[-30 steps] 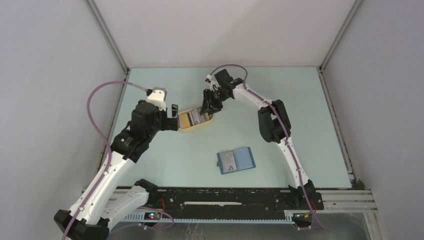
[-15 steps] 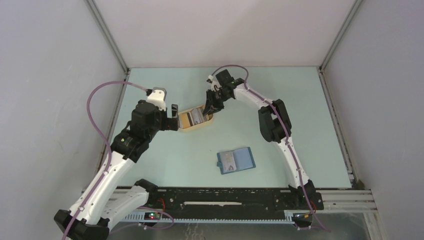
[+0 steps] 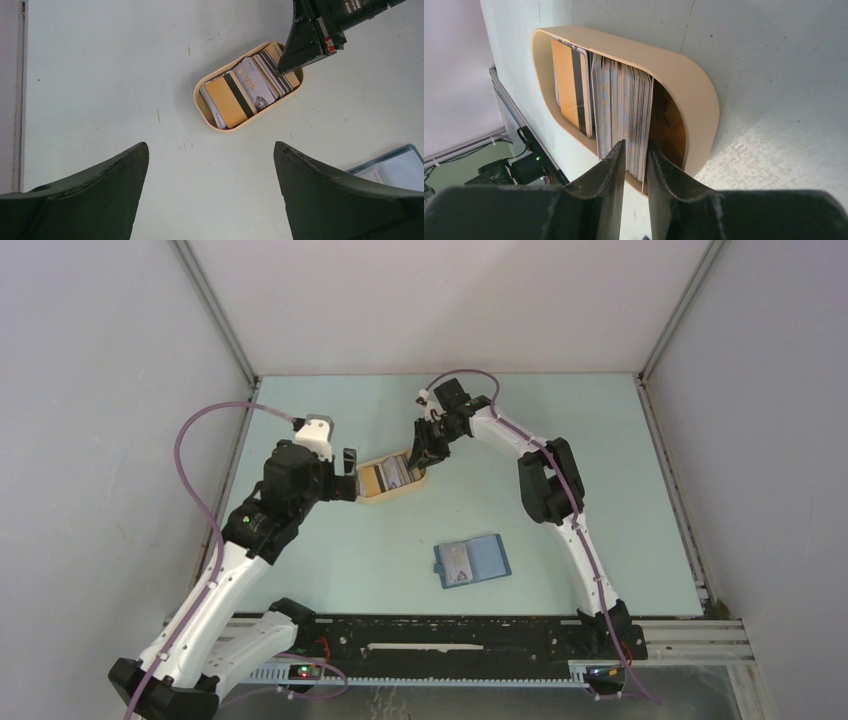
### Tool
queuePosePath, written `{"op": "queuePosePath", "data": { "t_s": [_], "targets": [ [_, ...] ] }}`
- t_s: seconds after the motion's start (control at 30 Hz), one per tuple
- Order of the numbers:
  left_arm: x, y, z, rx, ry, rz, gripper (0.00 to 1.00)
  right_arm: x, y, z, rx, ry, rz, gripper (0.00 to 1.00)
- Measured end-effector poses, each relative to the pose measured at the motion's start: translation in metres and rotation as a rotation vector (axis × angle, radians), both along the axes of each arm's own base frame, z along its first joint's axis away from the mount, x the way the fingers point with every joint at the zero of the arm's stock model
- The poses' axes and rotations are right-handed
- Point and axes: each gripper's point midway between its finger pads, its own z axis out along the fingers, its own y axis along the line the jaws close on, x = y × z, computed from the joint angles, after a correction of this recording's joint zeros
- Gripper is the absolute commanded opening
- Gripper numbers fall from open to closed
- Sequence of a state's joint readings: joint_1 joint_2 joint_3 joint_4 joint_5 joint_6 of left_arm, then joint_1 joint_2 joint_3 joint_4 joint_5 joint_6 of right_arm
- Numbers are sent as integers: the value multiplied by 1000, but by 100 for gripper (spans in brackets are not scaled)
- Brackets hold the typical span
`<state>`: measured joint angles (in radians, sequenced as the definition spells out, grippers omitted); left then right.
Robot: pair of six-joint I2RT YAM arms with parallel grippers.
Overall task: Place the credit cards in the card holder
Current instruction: Pick up the credit card from the storage box.
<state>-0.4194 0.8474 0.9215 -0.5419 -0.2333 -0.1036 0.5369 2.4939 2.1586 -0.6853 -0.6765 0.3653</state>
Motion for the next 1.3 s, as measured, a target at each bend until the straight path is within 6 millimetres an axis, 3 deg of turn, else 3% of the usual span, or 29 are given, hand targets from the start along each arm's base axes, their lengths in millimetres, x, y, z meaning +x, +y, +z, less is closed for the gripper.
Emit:
{"op": "queuePosePath", "data": {
  "t_s": [0.7,0.97,1.3],
  "targets": [
    [0,0,-1,2,3,0,100,1,-6,1,2,4,-10,24],
    [0,0,-1,3,3,0,100,2,-10,2,1,5,-17,7],
    [0,0,-1,8,2,-3,100,6,-16,5,-29,-34,-28,2]
  ]
}}
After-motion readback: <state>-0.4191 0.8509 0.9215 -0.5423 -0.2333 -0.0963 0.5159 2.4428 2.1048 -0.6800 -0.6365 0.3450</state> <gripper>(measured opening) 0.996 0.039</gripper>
